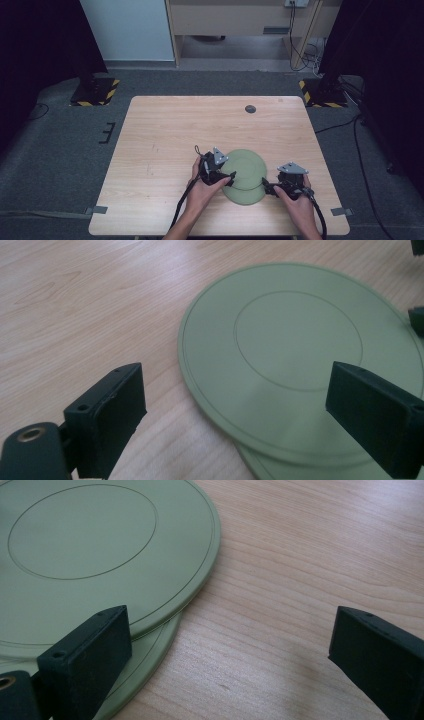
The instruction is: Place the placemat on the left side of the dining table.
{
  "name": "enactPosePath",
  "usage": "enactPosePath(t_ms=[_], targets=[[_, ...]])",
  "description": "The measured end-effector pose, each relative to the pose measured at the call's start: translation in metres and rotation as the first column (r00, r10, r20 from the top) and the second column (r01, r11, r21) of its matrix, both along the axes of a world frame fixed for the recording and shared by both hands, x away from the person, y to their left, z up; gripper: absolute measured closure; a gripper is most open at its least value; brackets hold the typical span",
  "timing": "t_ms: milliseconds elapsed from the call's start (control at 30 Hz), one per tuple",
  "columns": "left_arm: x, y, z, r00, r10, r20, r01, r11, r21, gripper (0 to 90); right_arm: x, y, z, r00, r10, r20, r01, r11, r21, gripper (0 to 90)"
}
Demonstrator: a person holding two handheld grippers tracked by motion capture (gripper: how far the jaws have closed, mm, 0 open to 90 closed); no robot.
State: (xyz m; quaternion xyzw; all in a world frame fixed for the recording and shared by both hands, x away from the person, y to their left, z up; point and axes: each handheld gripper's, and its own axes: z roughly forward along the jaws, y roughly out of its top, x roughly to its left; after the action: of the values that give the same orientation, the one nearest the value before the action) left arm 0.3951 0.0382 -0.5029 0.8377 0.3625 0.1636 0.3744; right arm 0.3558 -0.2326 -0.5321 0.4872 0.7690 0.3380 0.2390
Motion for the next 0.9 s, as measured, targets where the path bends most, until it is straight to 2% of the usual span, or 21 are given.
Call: enactPosePath(t_ms=[133,233,333,400,700,800,900], targets=[[0.011,-0.002,-0.002,0.9984,-0.029,-0.048,0.028,0.9994,-0.021,8.1,-0.001,-0.001,0.001,1.0000,0.002,-0.006,-0.002,1.000,0.006,4.3],[0.015,-0.001,-0.003,0.9967,-0.024,-0.077,0.020,0.9988,-0.044,8.0,-0.001,-0.002,0.002,1.0000,0.006,-0.004,-0.006,1.000,0.014,4.3],[0.019,-0.003,-0.003,0.9949,-0.033,-0.095,0.031,0.9994,-0.016,6.8,-0.002,-0.001,0.003,0.9998,0.018,-0.008,-0.017,1.000,0.017,4.6],[0.021,-0.004,-0.003,0.9934,-0.038,-0.108,0.037,0.9992,-0.014,6.3,-0.003,0.000,0.002,0.9995,0.030,-0.014,-0.029,0.999,0.015,4.7],[0.025,-0.012,-0.007,0.9924,-0.051,-0.112,0.056,0.9977,0.039,6.0,-0.003,0.002,0.001,0.9986,0.048,-0.020,-0.048,0.999,0.020,5.0],[0.025,-0.014,-0.010,0.9931,-0.049,-0.107,0.057,0.9956,0.074,6.0,-0.003,0.002,0.001,0.9985,0.050,-0.023,-0.049,0.999,0.023,5.2],[0.026,-0.015,-0.013,0.9921,-0.046,-0.116,0.056,0.9951,0.081,5.3,-0.003,0.002,0.001,0.9985,0.049,-0.026,-0.048,0.998,0.029,5.2]])
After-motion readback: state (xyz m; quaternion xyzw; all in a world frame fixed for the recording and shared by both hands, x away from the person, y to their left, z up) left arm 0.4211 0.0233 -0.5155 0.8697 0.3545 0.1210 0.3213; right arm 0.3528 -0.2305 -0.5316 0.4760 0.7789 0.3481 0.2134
